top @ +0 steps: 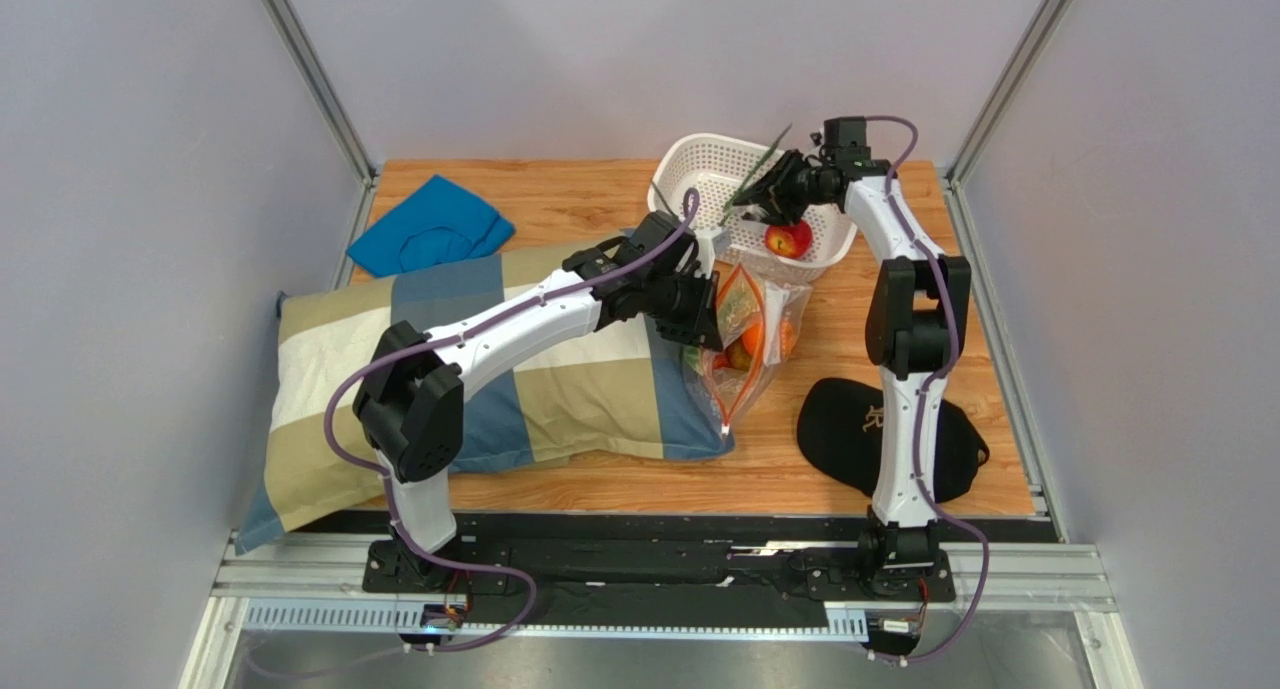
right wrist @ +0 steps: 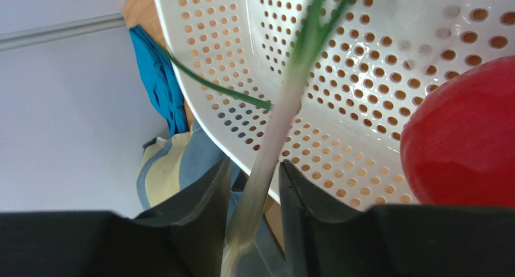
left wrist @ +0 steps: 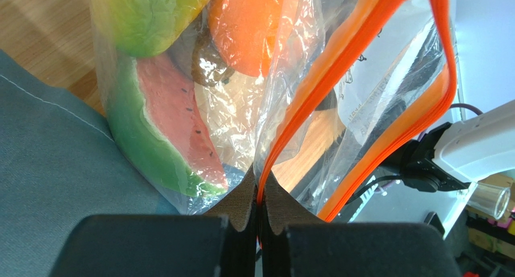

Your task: Open the zip-top bag and remove the fake food

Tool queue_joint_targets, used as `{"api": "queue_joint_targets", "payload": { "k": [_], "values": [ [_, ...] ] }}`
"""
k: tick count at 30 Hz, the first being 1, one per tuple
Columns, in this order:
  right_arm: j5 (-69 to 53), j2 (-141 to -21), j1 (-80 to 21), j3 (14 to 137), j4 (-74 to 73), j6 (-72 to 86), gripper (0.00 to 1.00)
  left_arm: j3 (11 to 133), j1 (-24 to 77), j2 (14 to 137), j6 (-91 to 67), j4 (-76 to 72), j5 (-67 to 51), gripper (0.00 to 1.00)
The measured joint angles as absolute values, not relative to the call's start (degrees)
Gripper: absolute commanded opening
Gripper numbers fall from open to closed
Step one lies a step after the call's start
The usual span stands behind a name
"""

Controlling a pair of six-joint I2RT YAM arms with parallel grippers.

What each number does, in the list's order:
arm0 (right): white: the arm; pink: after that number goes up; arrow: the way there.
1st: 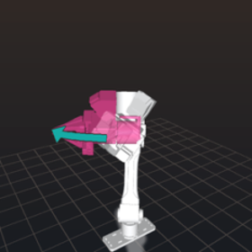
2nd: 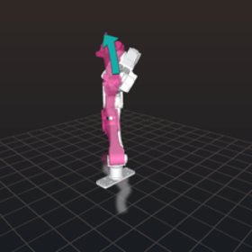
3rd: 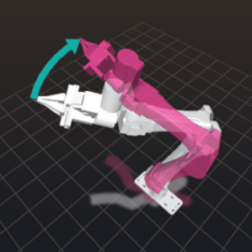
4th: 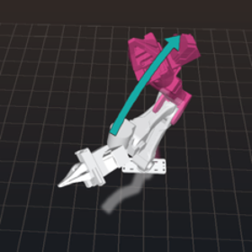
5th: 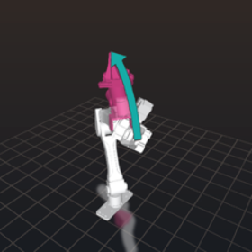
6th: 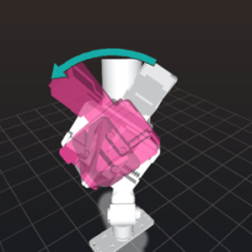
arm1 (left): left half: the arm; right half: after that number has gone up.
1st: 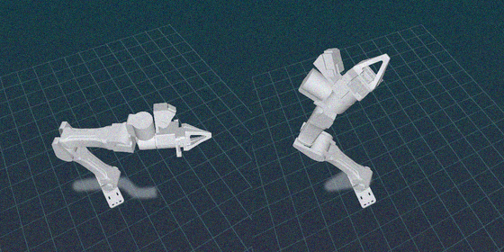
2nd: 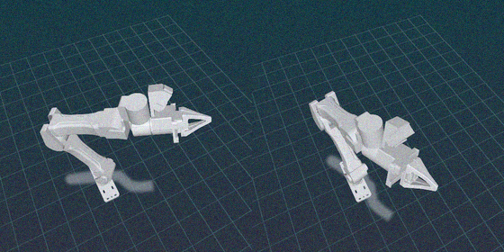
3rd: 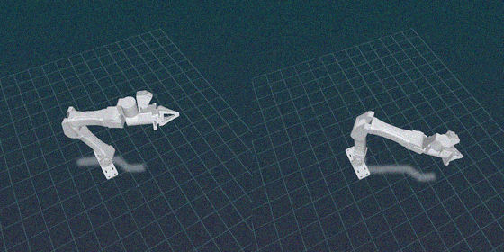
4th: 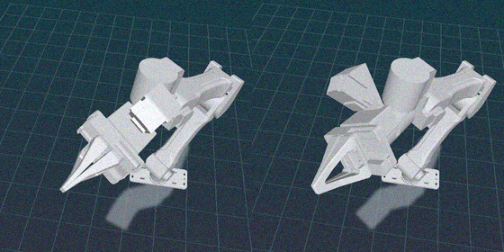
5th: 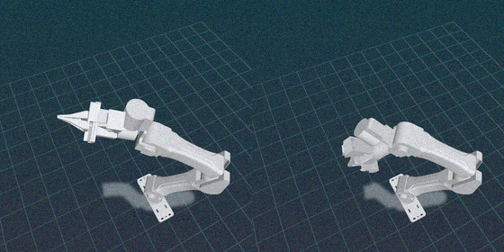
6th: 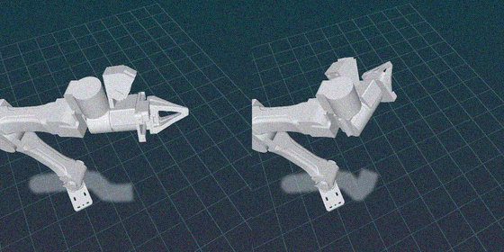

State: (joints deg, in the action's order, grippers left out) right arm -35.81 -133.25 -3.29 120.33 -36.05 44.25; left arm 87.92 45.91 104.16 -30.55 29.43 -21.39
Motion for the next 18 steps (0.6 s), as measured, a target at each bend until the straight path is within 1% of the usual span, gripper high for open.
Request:
{"api": "queue_joint_targets", "payload": {
  "k": [1, 3, 4, 7, 10, 11, 13, 14, 15, 17, 18],
  "values": [
    [-36.45, -134.08, -3.29, 120.33, -35.68, 45.56, 0.68, 87.94, 45.87, 104.22, -30.65, 29.43, -21.58, 0.00],
    [-37.63, -134.89, -3.31, 120.33, -36.10, 47.44, 0.80, 87.94, 45.65, 104.42, -30.81, 29.43, -21.98, 0.00],
    [-37.98, -134.89, -3.31, 120.33, -36.88, 47.57, 0.82, 87.94, 45.63, 104.49, -30.83, 29.45, -22.02, 0.00],
    [-36.23, -131.98, -3.36, 119.77, -41.10, 45.63, 0.84, 87.94, 45.60, 104.49, -30.89, 29.41, -22.04, 0.00],
    [-31.70, -124.40, -3.75, 116.75, -48.71, 41.43, 0.83, 87.94, 45.60, 104.49, -30.96, 29.39, -22.00, 0.00],
    [-29.36, -120.18, -3.99, 115.15, -52.01, 39.44, 0.83, 87.94, 45.60, 104.49, -31.03, 29.39, -21.98, 0.00],
    [-24.84, -111.55, -4.62, 111.59, -56.36, 36.69, 0.78, 87.94, 45.60, 104.49, -31.38, 29.32, -22.11, 0.00],
    [-22.83, -106.85, -5.21, 109.40, -58.13, 35.62, 0.75, 87.94, 45.60, 104.49, -31.77, 29.26, -22.31, 0.00],
    [-20.97, -101.67, -6.13, 106.61, -59.31, 34.70, 0.69, 87.94, 45.60, 104.49, -32.25, 29.10, -22.48, 0.00],
    [-17.80, -90.70, -8.82, 99.90, -61.12, 33.26, 0.65, 87.94, 45.60, 104.49, -33.26, 28.67, -23.00, 0.00],
    [-16.12, -84.99, -11.25, 96.60, -62.24, 32.82, 0.54, 87.94, 45.60, 104.49, -33.80, 28.38, -23.29, 0.00]
  ]
}}
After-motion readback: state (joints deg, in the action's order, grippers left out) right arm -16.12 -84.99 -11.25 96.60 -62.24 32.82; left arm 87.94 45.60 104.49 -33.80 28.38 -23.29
